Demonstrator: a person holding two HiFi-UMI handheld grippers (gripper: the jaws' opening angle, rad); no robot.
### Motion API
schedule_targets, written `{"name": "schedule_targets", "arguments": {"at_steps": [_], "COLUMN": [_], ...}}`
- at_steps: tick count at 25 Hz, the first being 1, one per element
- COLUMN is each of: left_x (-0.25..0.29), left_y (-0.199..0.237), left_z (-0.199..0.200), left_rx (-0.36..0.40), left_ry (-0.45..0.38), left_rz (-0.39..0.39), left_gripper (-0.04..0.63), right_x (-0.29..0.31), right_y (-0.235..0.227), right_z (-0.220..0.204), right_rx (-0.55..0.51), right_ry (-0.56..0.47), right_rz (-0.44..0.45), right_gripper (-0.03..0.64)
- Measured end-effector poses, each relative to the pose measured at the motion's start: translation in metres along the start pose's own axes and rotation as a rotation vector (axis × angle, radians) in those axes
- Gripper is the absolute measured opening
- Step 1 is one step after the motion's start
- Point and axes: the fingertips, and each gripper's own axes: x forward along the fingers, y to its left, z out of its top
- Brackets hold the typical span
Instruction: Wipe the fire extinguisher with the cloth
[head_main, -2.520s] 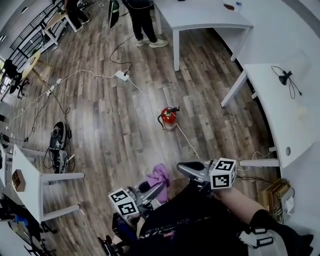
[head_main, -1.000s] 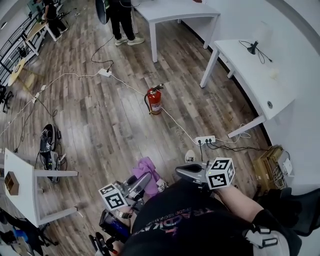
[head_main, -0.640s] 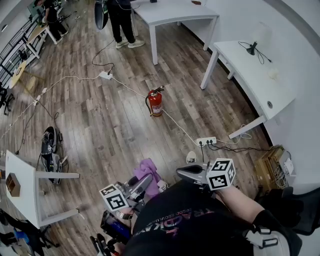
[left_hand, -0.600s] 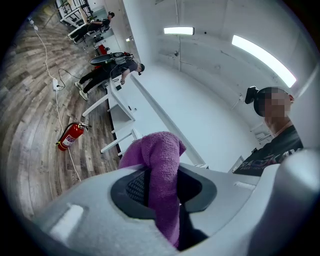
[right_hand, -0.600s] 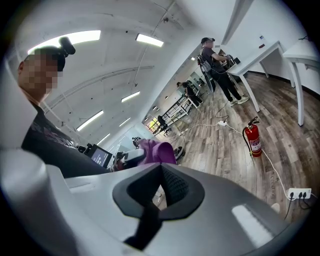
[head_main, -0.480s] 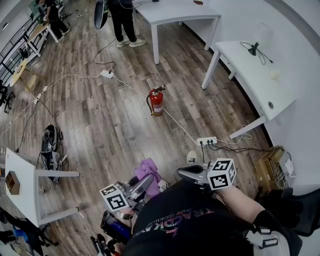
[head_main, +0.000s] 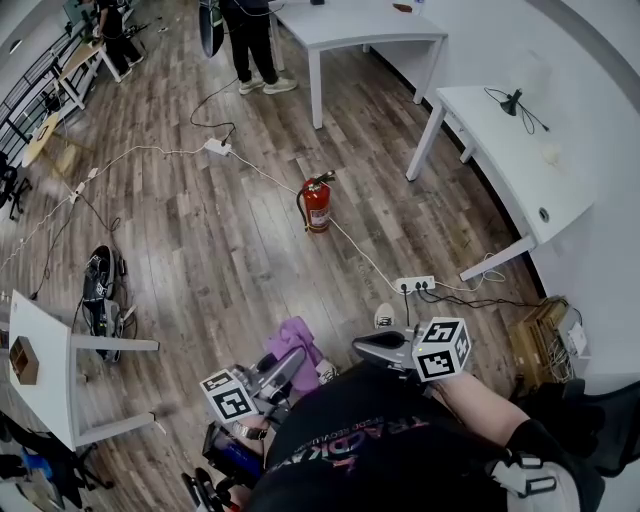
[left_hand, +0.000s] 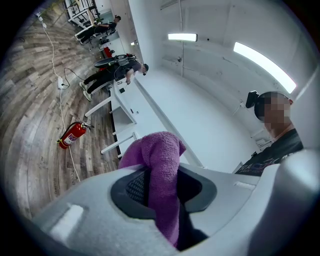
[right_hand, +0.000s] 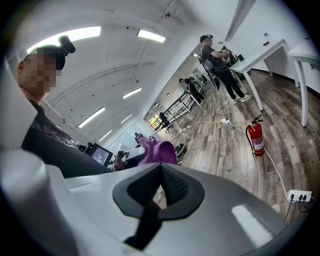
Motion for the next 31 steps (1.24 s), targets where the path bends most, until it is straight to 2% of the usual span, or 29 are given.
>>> {"name": "schedule_targets", "arguments": {"at_steps": [4,31], "left_x": [-0.006,-0.016], "left_y": [0.003,0.0], "left_z": [0.008,0.013], "left_rx": [0.007,0.007], "left_ry": [-0.026,-0.044], "left_rz": [0.013,0.023], "left_gripper": [0.092,0.093], "right_x": [0.003,0.013], "right_y": [-0.001,0.0], "right_z": [0.0,0.004], "right_rx": [-0.003,-0.005], "right_ry": [0.006,0.026], "right_rz": [-0.006,0.01], "right_gripper": [0.002,0.002]}}
